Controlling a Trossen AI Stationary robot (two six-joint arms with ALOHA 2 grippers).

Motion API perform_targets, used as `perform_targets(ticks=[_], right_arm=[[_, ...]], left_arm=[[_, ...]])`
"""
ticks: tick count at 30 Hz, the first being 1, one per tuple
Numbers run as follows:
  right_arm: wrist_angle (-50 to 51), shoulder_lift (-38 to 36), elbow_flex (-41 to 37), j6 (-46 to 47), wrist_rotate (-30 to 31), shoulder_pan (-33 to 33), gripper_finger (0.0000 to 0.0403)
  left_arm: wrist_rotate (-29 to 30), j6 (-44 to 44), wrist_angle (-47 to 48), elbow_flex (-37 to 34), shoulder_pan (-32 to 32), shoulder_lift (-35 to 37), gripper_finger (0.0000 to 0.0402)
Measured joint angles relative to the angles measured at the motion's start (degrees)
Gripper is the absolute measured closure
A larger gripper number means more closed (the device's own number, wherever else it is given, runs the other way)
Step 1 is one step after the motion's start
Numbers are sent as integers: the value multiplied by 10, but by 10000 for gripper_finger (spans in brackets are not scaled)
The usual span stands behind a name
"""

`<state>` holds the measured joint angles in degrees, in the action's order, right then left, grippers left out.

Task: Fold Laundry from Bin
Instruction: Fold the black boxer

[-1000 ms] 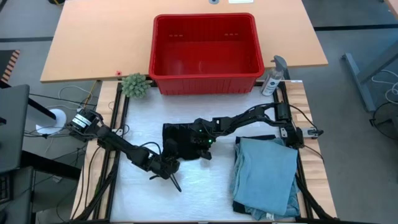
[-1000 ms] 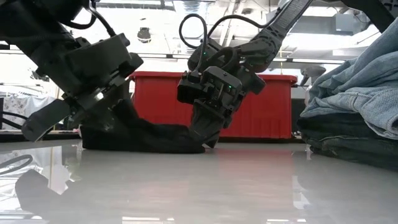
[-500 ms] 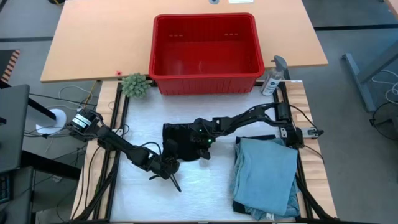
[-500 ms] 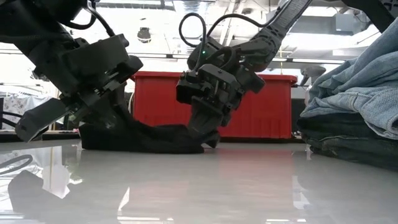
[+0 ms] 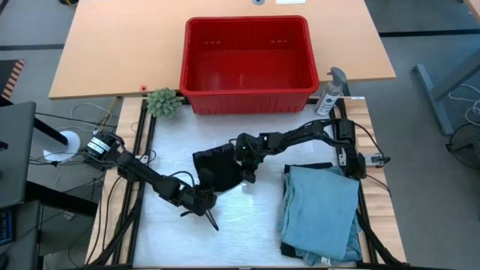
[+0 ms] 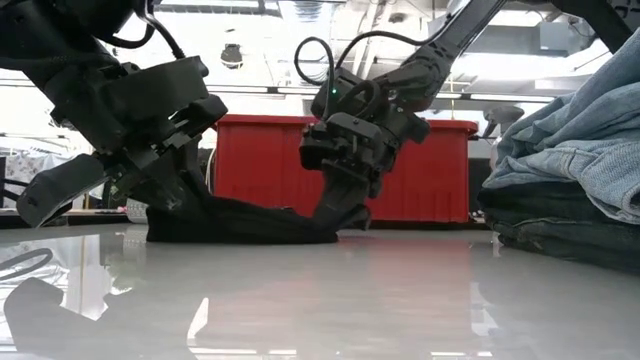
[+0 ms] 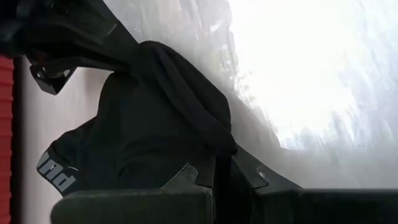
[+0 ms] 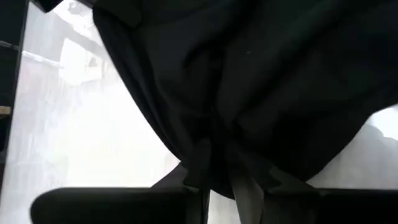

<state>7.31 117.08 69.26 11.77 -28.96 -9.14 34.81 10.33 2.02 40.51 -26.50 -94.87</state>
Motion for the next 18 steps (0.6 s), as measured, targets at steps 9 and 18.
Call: perform_targets(ticks=[9,18], right_arm=[[-15,-7,0,3,-18,0,321],[-4,-56,1,-10,-10,-13,320]], left_arm=[[0,-4,1,0,0,0,401],[0,-4,3,0,0,0,401]])
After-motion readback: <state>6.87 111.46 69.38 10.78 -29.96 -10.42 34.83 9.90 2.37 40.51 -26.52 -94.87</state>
